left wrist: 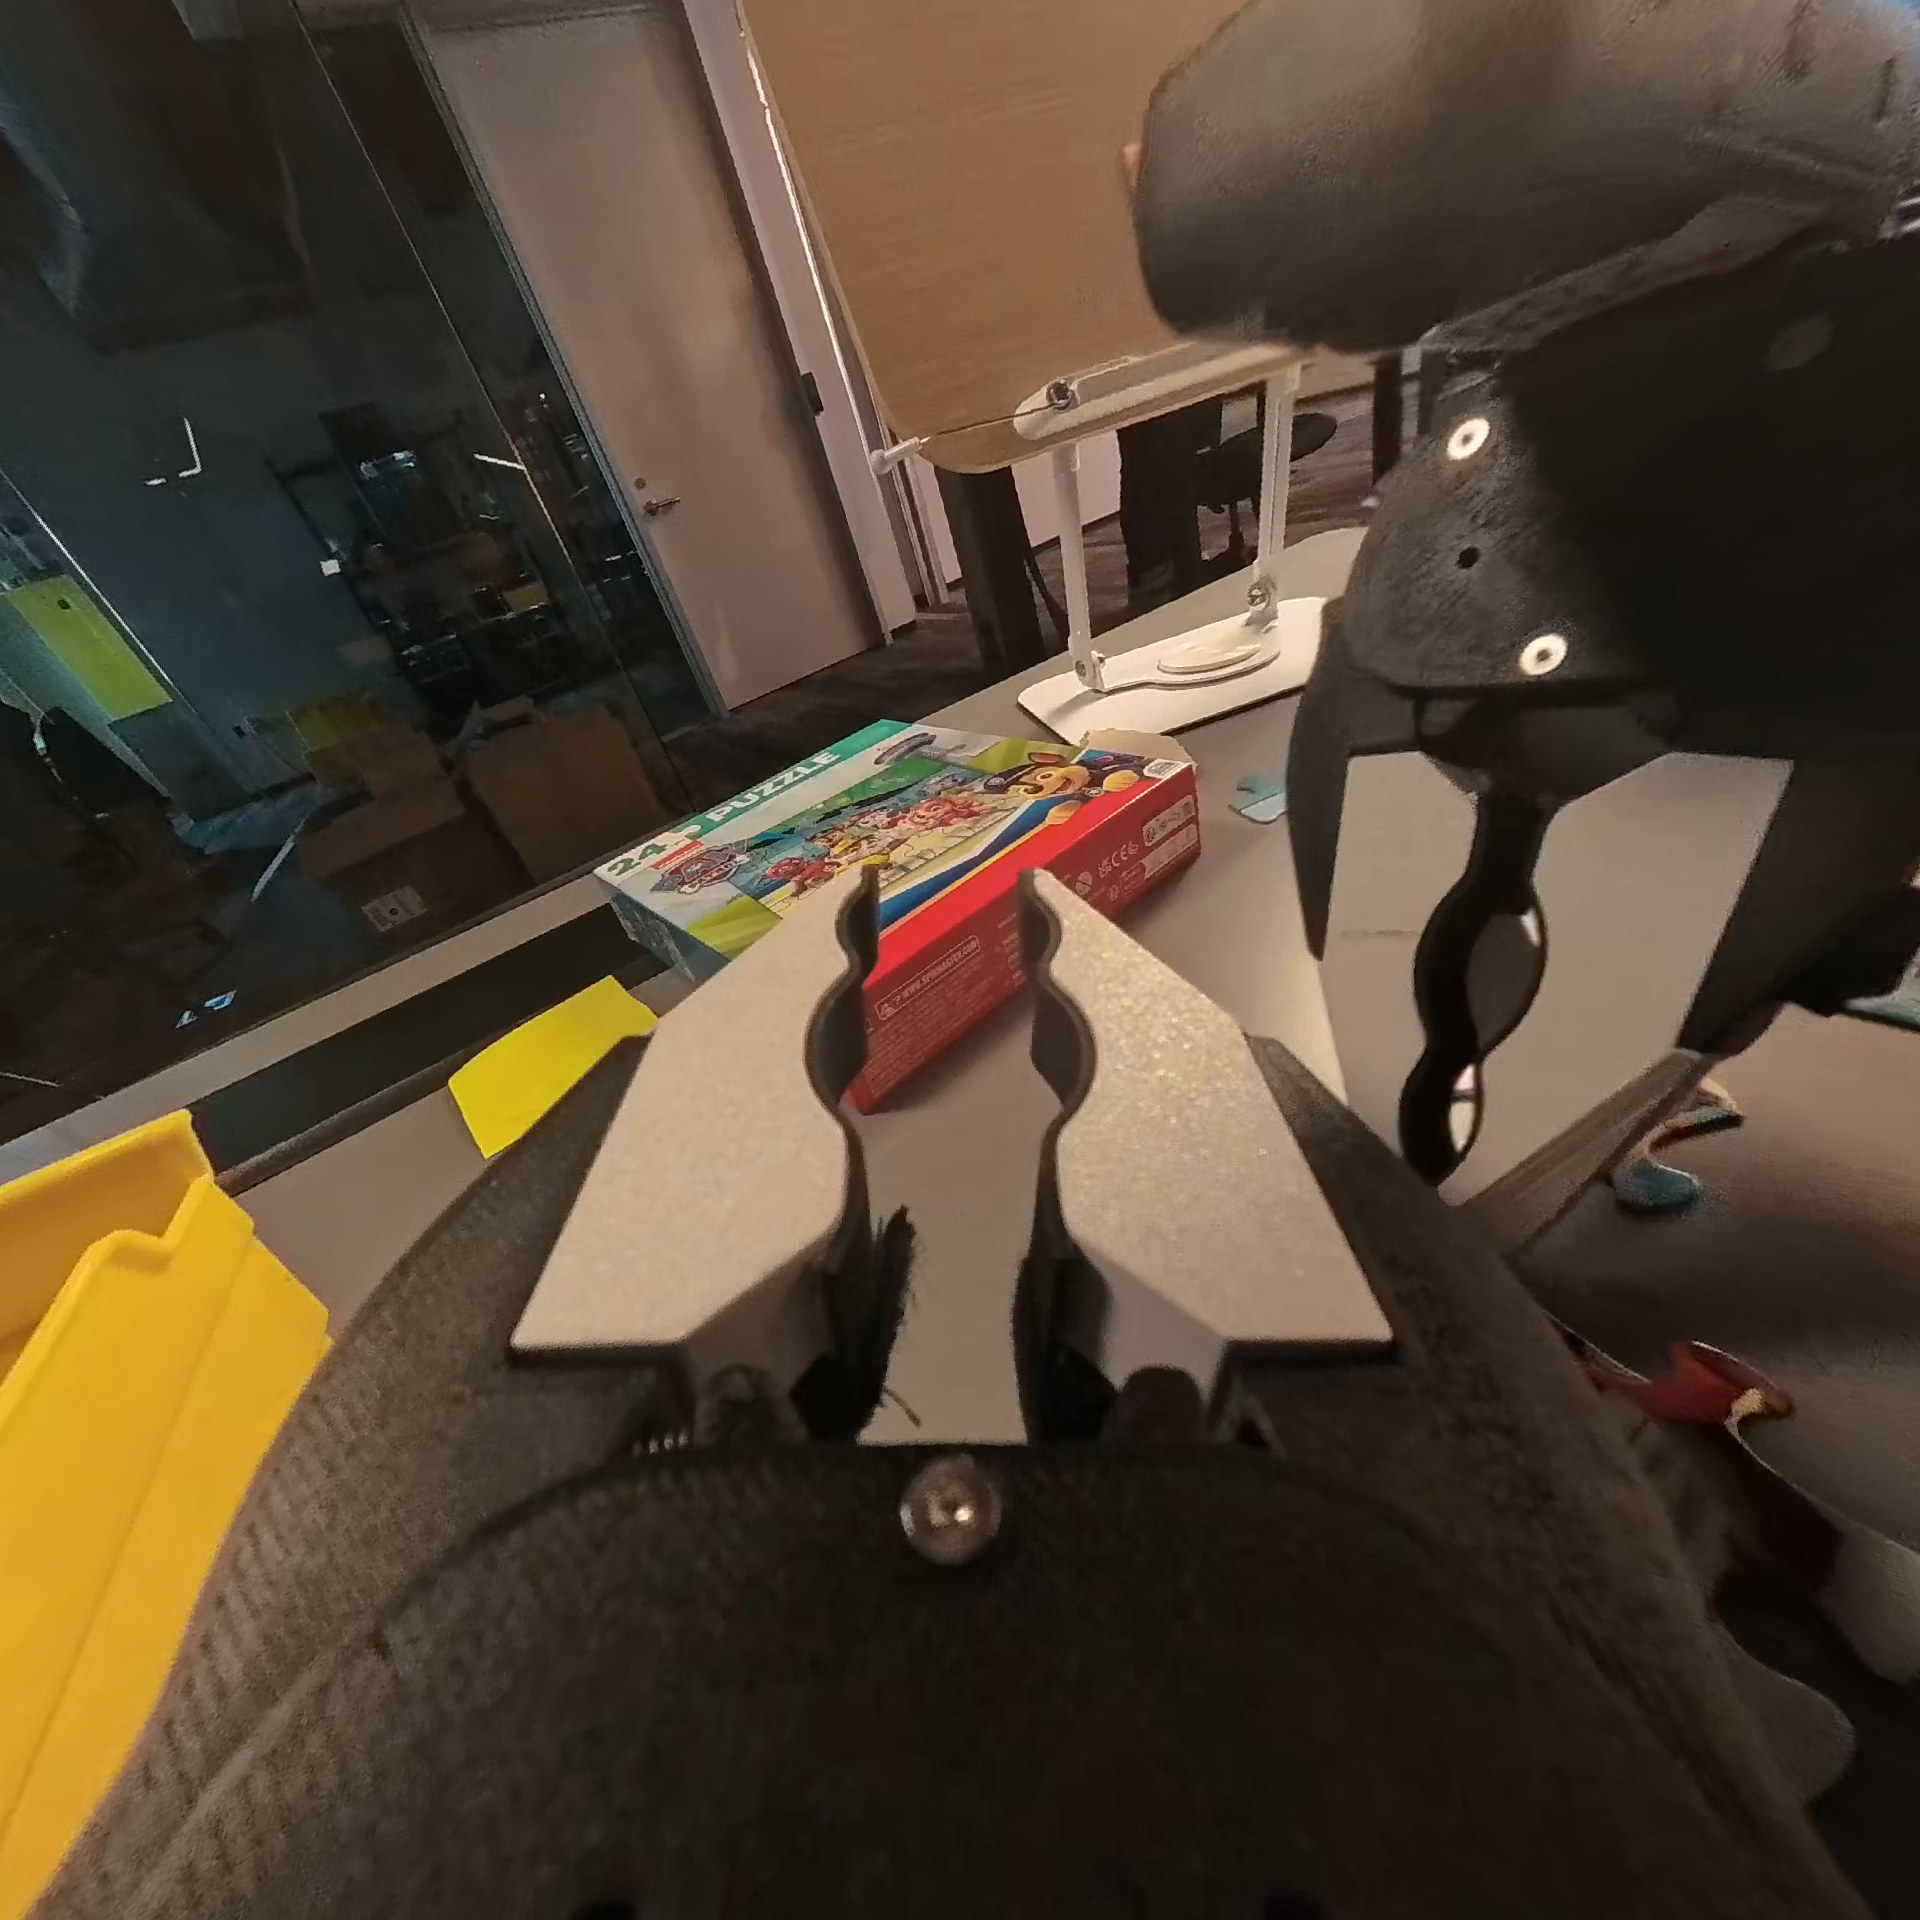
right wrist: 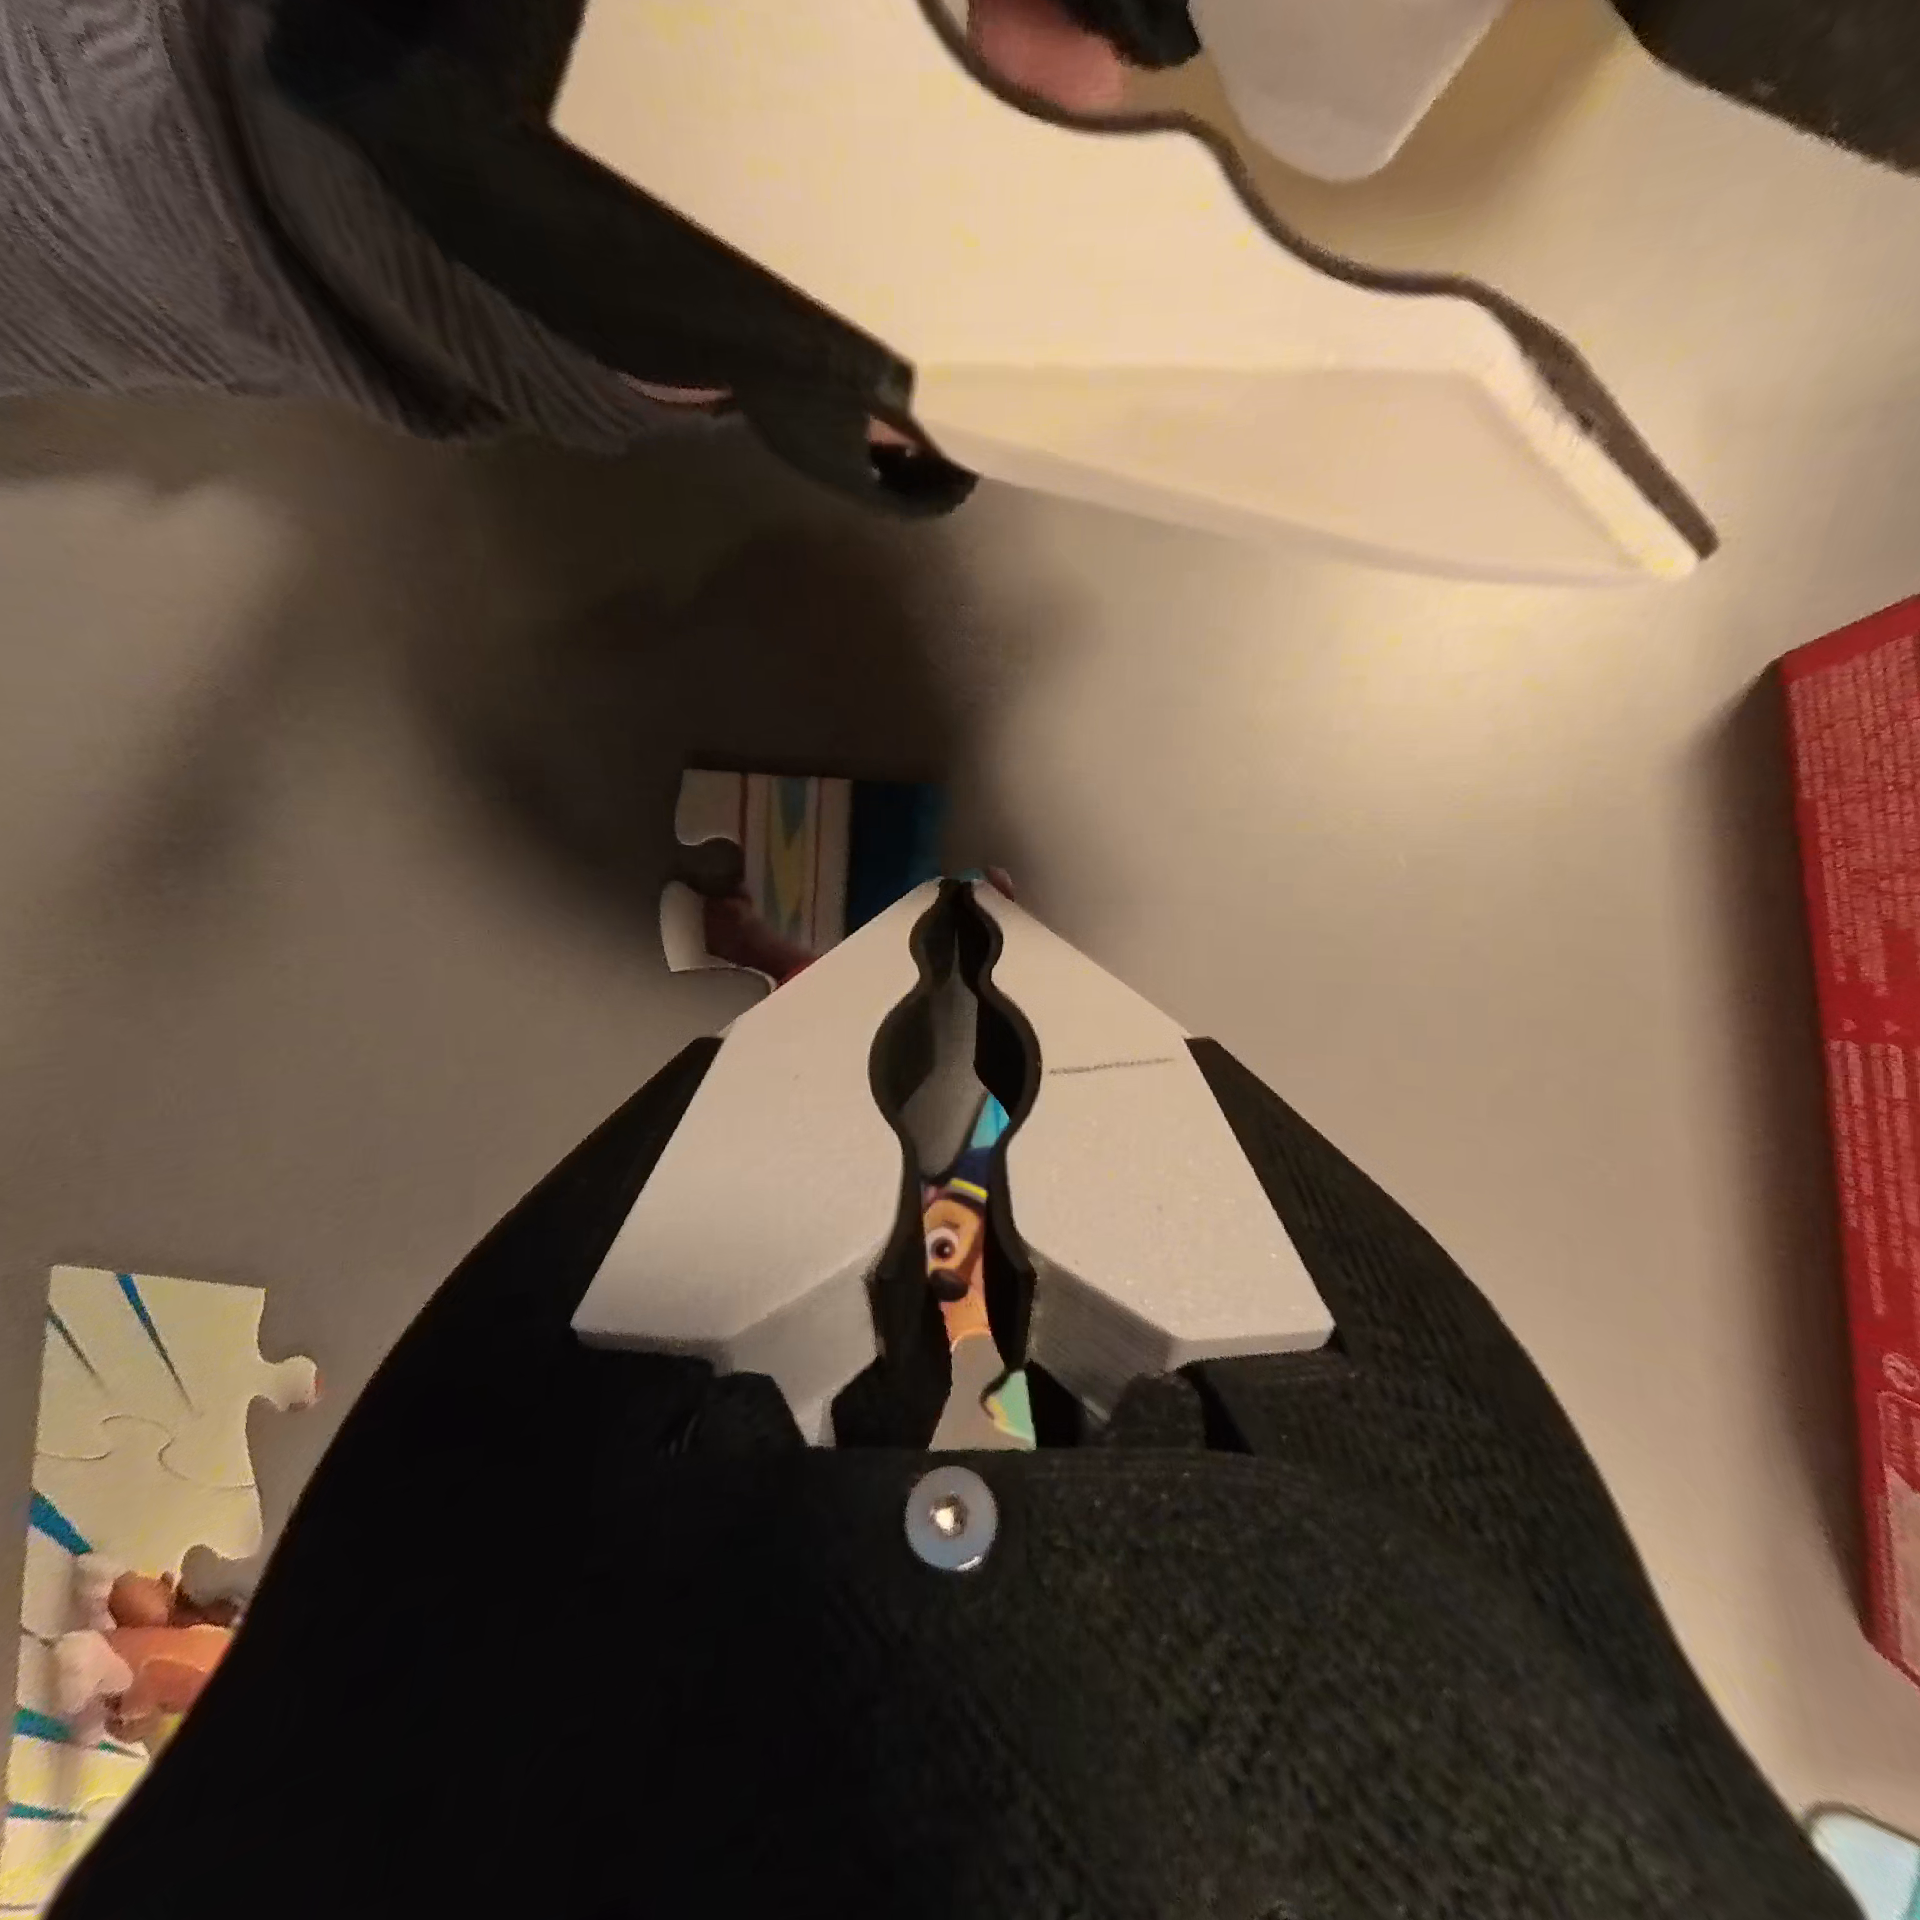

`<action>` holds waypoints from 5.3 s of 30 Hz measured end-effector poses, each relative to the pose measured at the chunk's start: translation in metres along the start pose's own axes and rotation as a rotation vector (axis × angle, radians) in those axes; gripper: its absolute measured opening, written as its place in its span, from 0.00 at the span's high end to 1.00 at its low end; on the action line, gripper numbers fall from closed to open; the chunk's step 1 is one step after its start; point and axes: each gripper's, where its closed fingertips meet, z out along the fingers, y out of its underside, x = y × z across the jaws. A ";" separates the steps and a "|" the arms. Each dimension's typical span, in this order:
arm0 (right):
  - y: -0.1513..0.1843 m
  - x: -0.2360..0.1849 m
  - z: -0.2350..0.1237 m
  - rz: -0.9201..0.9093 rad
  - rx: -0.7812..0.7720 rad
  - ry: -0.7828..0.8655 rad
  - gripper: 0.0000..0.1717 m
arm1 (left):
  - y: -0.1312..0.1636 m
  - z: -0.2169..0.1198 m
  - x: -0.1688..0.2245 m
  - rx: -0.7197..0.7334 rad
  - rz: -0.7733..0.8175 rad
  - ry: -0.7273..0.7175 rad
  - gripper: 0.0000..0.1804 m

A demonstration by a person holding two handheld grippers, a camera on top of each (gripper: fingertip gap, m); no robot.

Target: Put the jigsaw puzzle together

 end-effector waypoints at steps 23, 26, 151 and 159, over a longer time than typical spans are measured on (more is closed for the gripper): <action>0.007 -0.032 0.018 -0.091 -0.149 0.101 0.57 | 0.001 0.001 0.002 -0.006 0.011 0.007 0.86; 0.007 -0.036 0.018 -0.113 -0.157 0.091 0.57 | 0.000 0.000 0.002 -0.004 0.013 0.005 0.86; 0.027 0.006 -0.162 -0.064 1.026 0.906 0.76 | 0.004 -0.050 -0.024 -0.082 0.019 -0.423 0.87; 0.026 0.008 -0.161 -0.054 1.026 0.890 0.75 | 0.000 -0.055 -0.031 -0.016 -0.104 -0.415 0.87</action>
